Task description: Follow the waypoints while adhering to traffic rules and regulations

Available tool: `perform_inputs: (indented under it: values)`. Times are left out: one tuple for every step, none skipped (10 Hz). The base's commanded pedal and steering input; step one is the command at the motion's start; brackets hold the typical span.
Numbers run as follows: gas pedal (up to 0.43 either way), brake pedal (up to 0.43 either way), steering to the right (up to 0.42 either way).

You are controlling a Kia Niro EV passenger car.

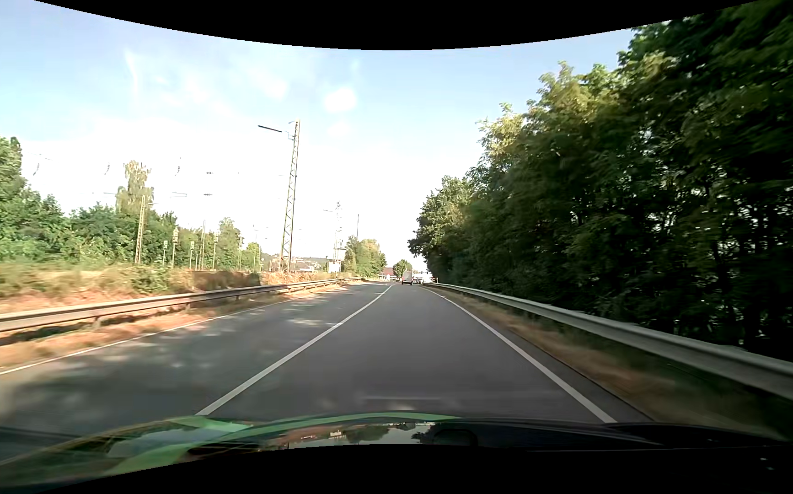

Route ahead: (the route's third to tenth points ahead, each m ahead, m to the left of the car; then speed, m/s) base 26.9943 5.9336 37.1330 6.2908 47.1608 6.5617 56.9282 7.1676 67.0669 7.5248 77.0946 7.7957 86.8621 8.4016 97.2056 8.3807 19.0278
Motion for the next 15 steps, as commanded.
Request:
perform_inputs:
  values:
    - [0.311,0.000,-0.009]
    - [0.311,0.000,-0.010]
    - [0.299,0.000,-0.009]
    - [0.240,0.000,-0.010]
    - [0.220,0.000,-0.010]
    - [0.209,0.000,-0.010]
    - [0.209,0.000,-0.010]
    - [0.197,0.000,-0.010]
    - [0.197,0.000,-0.009]
    - [0.169,0.000,-0.009]
    - [0.087,0.000,-0.009]
    - [0.000,0.000,-0.008]
    - [0.000,0.000,-0.007]
    - [0.000,0.000,-0.007]
    - [0.000,0.000,-0.006]
